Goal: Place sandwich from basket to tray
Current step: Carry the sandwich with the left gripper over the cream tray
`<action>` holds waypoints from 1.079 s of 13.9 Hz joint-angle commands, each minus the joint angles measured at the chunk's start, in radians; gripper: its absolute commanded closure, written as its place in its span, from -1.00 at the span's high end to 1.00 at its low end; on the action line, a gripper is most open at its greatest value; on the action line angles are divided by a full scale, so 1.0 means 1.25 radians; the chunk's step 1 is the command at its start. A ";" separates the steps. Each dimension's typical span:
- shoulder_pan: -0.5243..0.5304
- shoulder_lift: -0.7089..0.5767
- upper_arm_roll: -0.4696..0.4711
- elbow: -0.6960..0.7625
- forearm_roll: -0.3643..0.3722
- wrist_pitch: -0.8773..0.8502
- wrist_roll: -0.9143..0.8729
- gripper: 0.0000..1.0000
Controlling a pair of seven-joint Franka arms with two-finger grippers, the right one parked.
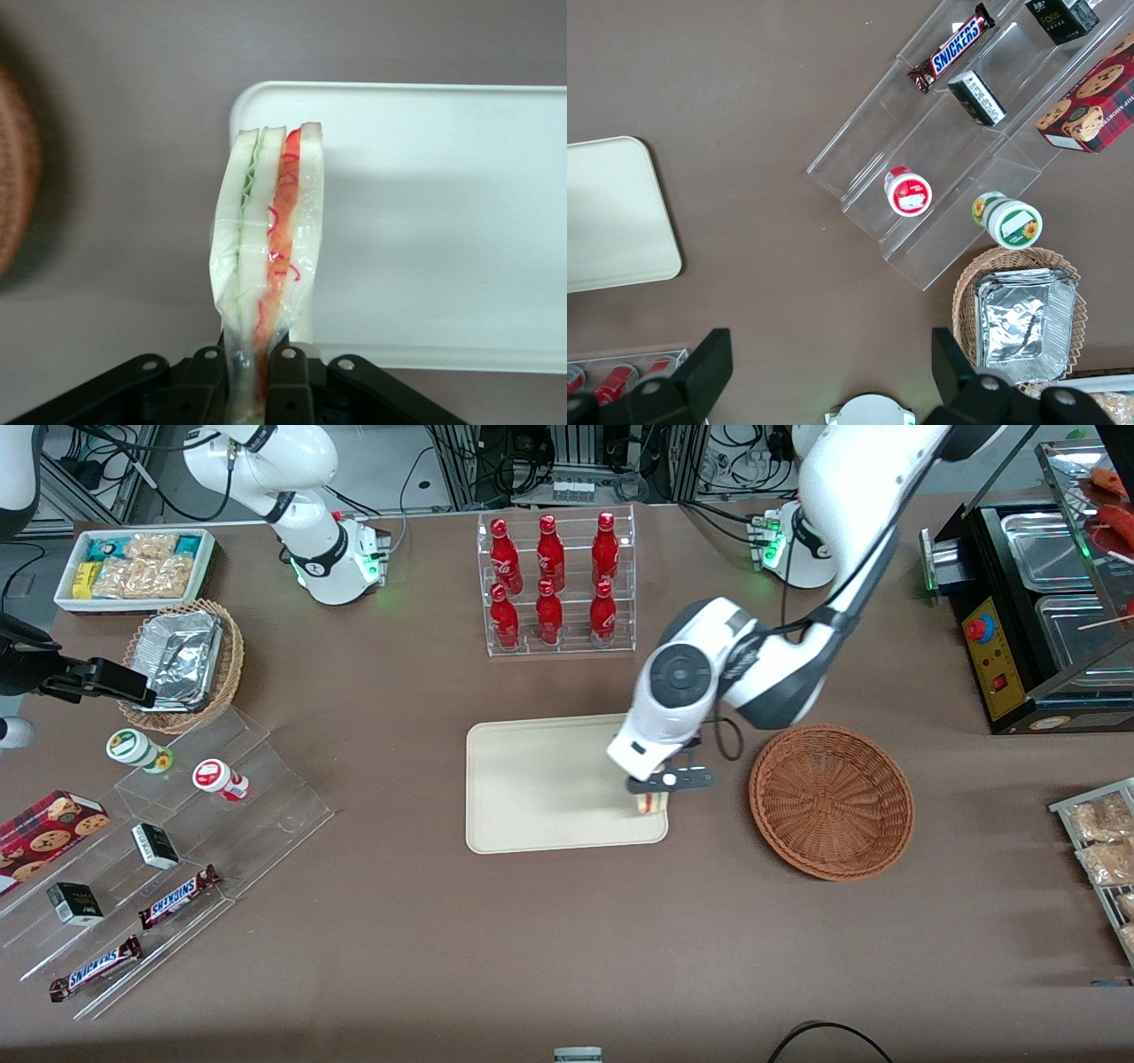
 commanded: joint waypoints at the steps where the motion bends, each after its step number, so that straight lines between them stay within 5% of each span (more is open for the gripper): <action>1: -0.064 0.106 0.001 0.130 0.068 -0.009 -0.091 -1.00; 15: -0.177 0.275 0.006 0.274 0.112 0.036 -0.245 -1.00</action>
